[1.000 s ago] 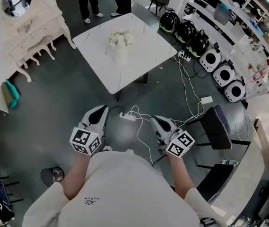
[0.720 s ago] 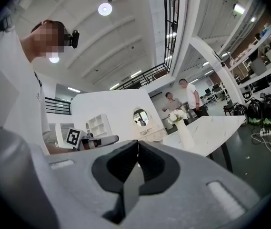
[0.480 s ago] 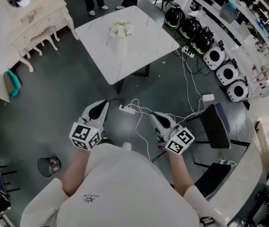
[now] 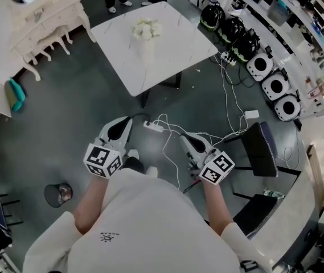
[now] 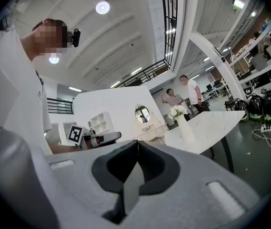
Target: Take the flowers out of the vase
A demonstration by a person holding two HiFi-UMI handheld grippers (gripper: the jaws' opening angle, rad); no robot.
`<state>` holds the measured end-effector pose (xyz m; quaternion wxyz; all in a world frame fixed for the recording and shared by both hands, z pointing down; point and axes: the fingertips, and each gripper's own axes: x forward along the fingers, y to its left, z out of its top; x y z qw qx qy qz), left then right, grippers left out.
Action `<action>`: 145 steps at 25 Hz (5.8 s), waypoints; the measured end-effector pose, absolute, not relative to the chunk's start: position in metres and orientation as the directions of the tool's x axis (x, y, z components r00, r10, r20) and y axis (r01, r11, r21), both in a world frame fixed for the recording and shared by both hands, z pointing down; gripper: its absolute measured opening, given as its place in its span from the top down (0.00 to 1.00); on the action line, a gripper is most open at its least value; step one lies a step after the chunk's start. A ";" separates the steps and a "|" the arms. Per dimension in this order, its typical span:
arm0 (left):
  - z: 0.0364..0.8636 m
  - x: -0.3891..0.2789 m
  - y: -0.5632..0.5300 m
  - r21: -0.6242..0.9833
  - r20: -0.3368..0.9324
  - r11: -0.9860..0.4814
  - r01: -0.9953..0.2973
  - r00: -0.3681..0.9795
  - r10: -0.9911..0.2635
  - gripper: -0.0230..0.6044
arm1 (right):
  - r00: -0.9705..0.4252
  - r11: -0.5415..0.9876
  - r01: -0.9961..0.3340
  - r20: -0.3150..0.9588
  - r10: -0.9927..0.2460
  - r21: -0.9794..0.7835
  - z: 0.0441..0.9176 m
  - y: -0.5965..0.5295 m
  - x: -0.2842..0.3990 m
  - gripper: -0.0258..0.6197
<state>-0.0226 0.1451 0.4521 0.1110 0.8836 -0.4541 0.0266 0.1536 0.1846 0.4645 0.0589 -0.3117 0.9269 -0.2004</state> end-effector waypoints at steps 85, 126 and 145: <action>0.492 -0.087 -0.243 0.200 0.123 -0.662 -0.722 0.689 -0.714 0.98 | -0.784 0.721 -0.594 0.057 -0.618 -0.357 0.451 -0.169 0.058 0.96; 0.531 -0.021 -0.321 0.006 0.120 -0.563 -0.826 0.560 -0.820 0.29 | -0.742 0.661 -0.645 0.107 -0.662 -0.383 0.472 -0.182 0.130 0.96; 0.518 -0.034 -0.317 0.025 0.103 -0.537 -0.843 0.537 -0.837 0.72 | -0.753 0.677 -0.633 0.097 -0.650 -0.375 0.471 -0.181 0.124 0.96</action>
